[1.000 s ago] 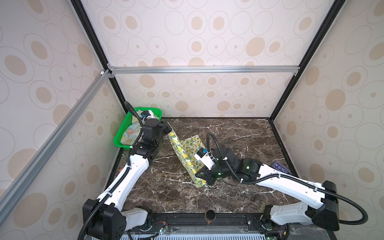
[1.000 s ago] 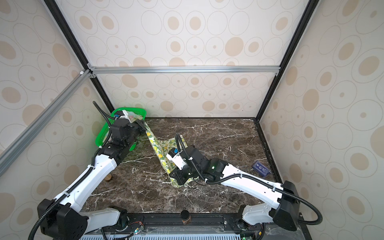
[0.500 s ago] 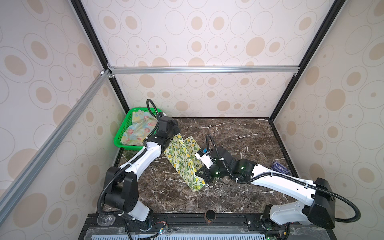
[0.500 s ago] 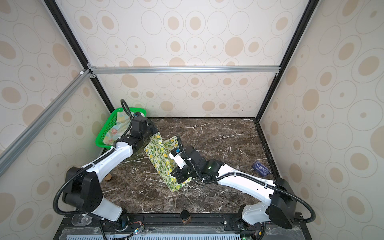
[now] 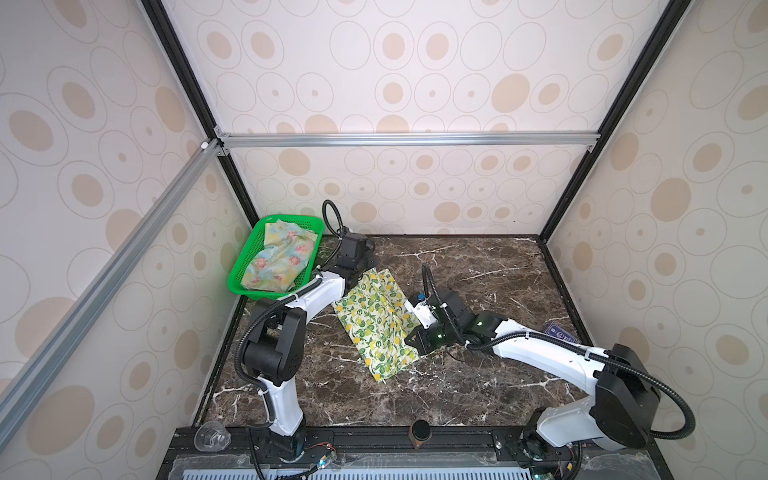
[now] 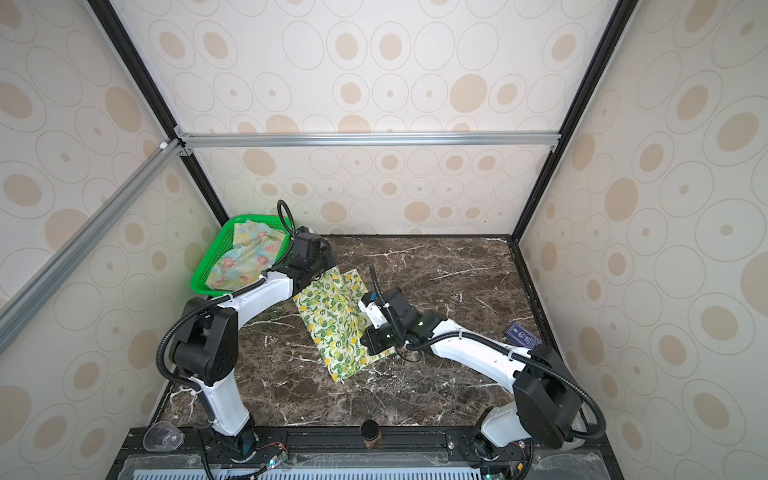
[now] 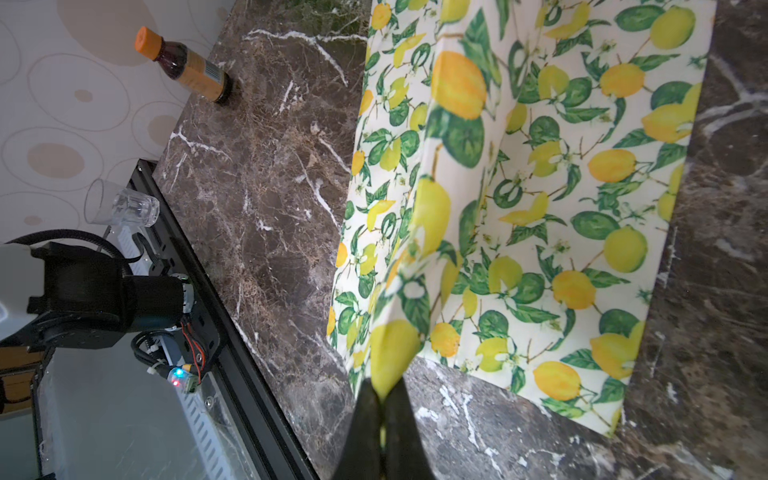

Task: Fold and stack the skirts
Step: 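Lower the folded skirt flat with both grippers still holding its edges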

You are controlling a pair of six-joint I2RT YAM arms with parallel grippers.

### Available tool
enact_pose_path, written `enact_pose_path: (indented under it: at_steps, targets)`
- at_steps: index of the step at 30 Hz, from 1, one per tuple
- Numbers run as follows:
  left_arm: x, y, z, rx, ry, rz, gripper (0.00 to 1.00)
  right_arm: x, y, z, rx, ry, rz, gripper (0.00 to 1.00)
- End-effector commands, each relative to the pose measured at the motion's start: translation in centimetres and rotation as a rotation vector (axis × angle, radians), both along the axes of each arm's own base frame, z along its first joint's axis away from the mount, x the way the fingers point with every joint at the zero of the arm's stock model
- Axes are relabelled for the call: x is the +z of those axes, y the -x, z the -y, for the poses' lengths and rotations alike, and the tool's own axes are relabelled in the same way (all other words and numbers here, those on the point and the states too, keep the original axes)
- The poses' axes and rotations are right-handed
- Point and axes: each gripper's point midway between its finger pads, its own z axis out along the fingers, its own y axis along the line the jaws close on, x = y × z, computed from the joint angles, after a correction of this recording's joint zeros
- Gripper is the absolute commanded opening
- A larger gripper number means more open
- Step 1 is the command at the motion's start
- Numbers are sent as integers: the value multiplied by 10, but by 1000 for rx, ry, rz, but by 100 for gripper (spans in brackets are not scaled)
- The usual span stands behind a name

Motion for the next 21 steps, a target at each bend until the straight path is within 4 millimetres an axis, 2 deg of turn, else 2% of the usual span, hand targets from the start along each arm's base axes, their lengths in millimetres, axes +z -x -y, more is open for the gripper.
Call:
enact_pose_path:
  at_steps: [1,12,21]
  targets:
    - [18,-17,5,8,16,58,0,-11,-3,0,19,5,-17,0]
    - [-14,-41,20,-8,29,23,0,-37,-16,6,-5,59,-49,0]
    - [-29,-52,25,-7,38,8,0,-52,-25,13,-38,109,-49,0]
